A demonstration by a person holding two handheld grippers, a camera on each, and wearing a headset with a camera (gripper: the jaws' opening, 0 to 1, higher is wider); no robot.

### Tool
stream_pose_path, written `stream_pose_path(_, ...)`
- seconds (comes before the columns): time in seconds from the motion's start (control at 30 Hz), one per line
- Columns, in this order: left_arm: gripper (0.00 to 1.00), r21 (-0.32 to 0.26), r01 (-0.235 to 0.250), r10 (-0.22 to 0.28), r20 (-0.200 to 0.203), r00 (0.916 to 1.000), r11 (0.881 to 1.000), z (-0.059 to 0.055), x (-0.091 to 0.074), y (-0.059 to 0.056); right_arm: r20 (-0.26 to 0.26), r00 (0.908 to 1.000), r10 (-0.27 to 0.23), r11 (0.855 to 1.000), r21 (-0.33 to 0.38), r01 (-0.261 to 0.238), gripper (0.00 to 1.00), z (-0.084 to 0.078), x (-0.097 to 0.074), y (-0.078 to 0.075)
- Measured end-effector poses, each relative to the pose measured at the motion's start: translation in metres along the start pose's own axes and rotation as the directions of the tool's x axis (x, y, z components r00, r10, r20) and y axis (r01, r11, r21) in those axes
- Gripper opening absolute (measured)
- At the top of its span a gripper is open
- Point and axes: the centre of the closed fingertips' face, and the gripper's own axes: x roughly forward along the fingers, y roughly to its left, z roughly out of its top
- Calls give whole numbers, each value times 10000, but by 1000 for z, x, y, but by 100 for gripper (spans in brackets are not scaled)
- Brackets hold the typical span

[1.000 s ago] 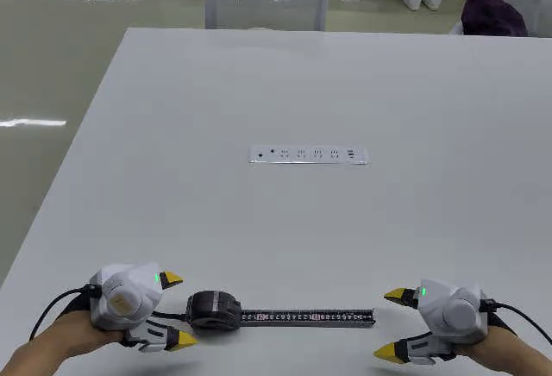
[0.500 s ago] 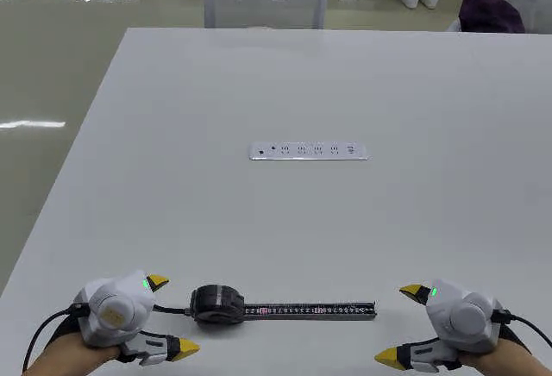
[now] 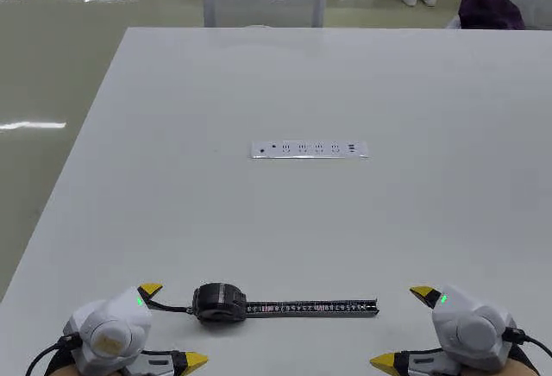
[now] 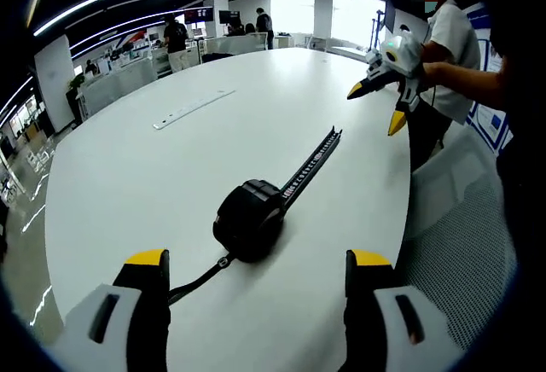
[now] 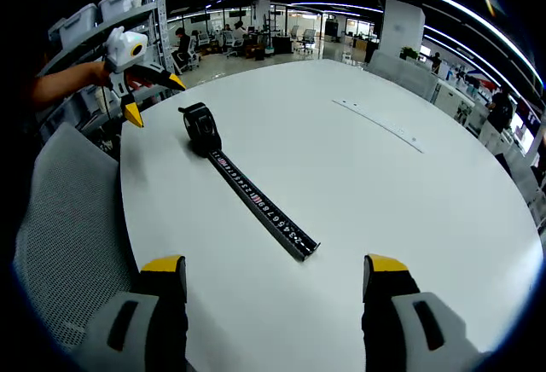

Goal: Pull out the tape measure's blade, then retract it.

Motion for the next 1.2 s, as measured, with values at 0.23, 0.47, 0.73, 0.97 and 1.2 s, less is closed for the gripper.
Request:
stream_pose_path(0.23, 92, -509, -292, 297, 101, 9995, 9983, 0, -8, -7, 188, 9987, -484, 9985, 279, 479, 89, 2, -8, 4)
stream_pose_path(0.47, 99, -849, -555, 574, 191, 9982, 9948, -1, -13, -15, 290, 9978, -599, 9977, 332, 589, 93, 4, -12, 15)
stream_pose_path(0.73, 99, -1156, -750, 791, 316, 9964, 9905, 1, -16, -23, 540, 9964, -660, 9965, 556, 630, 95, 7, -15, 25)
stream_pose_path(0.97, 99, -1374, -992, 1063, 455, 9933, 9855, 3, -19, -26, 558, 9965, -628, 9960, 674, 590, 95, 8, -17, 34)
stream_pose_path(1.2, 99, -1728, -1175, 1293, 586, 9899, 9779, 8, -22, -31, 660, 9955, -686, 9947, 808, 632, 95, 14, -17, 41)
